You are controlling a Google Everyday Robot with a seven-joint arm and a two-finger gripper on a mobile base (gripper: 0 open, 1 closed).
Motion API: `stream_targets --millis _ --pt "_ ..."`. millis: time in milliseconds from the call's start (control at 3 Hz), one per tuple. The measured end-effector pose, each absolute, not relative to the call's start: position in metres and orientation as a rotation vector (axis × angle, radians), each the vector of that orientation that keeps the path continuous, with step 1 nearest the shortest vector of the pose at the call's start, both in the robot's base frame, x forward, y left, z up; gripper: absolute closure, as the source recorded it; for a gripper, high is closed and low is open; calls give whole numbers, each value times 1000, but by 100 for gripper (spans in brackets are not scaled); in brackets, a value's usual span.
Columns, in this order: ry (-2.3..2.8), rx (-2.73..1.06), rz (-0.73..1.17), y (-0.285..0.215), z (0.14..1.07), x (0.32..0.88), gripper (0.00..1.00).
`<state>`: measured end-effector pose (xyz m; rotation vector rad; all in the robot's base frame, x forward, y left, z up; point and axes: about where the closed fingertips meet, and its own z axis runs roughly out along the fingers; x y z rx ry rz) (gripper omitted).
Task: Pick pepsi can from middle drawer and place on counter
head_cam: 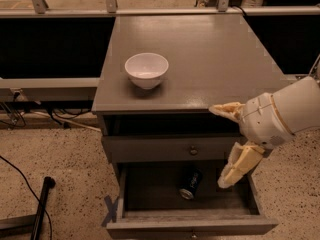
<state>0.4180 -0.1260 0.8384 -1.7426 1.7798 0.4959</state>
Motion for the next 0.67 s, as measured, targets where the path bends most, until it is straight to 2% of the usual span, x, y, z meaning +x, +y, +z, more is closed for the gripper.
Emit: stream_targets --millis 667 --pt "2149 -1330 443 -156 789 379 0"
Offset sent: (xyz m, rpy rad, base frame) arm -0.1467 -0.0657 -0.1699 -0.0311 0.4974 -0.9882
